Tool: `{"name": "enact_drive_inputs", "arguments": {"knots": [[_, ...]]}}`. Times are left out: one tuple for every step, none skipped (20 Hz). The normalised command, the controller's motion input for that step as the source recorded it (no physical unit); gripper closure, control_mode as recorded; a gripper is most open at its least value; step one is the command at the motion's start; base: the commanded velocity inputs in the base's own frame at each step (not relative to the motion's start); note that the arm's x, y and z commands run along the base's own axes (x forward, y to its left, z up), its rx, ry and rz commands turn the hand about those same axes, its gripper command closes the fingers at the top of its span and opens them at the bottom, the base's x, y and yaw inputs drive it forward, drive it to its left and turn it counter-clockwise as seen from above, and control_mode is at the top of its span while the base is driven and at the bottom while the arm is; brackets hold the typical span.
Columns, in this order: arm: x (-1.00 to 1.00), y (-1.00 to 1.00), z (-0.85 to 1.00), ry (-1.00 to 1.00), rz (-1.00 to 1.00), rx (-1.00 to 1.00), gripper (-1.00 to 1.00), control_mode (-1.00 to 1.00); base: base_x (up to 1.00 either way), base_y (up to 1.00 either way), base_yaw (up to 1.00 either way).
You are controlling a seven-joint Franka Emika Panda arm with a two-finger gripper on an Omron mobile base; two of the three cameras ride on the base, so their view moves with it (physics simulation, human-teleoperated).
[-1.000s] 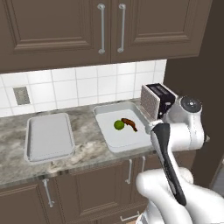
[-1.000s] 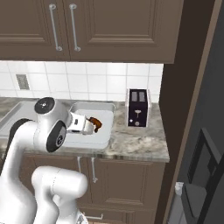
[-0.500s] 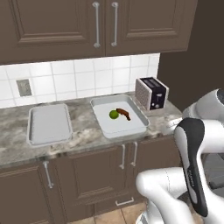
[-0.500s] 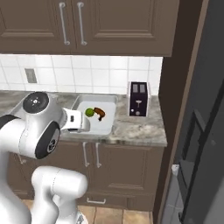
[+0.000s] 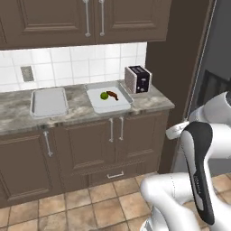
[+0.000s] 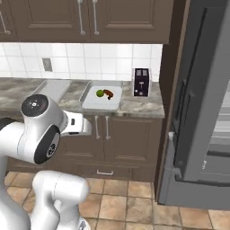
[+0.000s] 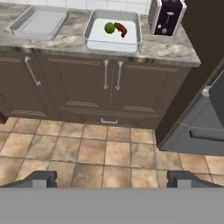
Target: Place one lime and one chicken drumstick in each tupperware on the nearby counter, to pack two identical lunches.
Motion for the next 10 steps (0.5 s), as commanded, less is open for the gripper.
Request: {"name": "enact_drive_inputs", "arguments": {"knots": [[0.0, 0.0, 0.0, 0.0, 0.0, 0.0, -1.0, 1.0, -1.0, -0.66, -0.08], [0.0, 0.0, 0.0, 0.0, 0.0, 0.0, -1.0, 1.0, -1.0, -0.77, -0.11], [0.0, 0.0, 0.0, 0.0, 0.0, 0.0, -1.0, 1.0, -1.0, -0.89, -0.12], [0.0, 0.0, 0.0, 0.0, 0.0, 0.0, -1.0, 1.0, -0.95, -0.94, -0.13], [0.0, 0.0, 0.0, 0.0, 0.0, 0.0, -1.0, 1.0, -0.82, -0.98, -0.15], [0.0, 0.0, 0.0, 0.0, 0.0, 0.0, -1.0, 1.0, -0.59, -1.0, -0.16], [0.0, 0.0, 0.0, 0.0, 0.0, 0.0, -1.0, 1.0, -0.4, -1.0, -0.17], [0.0, 0.0, 0.0, 0.0, 0.0, 0.0, -1.0, 1.0, -0.22, -1.0, -0.17], [0.0, 0.0, 0.0, 0.0, 0.0, 0.0, -1.0, 1.0, -0.11, -1.0, -0.16], [0.0, 0.0, 0.0, 0.0, 0.0, 0.0, -1.0, 1.0, -0.07, -1.0, -0.17]]}}
